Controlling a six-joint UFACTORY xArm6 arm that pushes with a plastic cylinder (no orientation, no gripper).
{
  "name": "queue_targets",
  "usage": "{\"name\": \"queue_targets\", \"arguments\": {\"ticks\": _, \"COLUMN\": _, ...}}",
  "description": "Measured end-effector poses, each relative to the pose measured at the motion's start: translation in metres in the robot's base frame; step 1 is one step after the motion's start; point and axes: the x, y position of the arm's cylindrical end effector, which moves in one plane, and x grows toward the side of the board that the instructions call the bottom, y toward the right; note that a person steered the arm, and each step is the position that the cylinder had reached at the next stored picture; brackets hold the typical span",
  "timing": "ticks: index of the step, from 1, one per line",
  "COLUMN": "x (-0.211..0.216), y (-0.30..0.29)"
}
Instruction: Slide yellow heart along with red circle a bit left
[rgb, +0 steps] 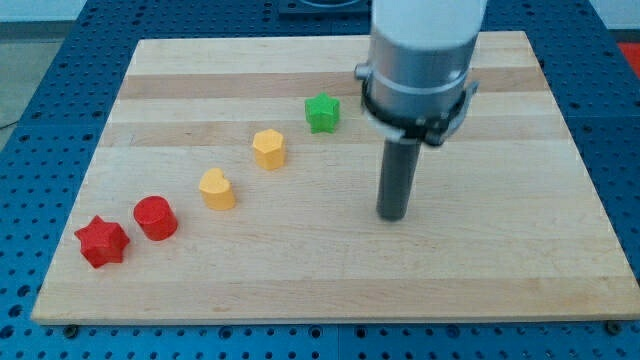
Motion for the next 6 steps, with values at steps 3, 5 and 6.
{"name": "queue_targets", "arguments": {"ticks": 3, "x": -0.028, "y": -0.133}}
{"name": "queue_targets", "arguments": {"ticks": 5, "x": -0.047, "y": -0.164}}
{"name": "queue_targets", "arguments": {"ticks": 6, "x": -0.029, "y": -0.161}}
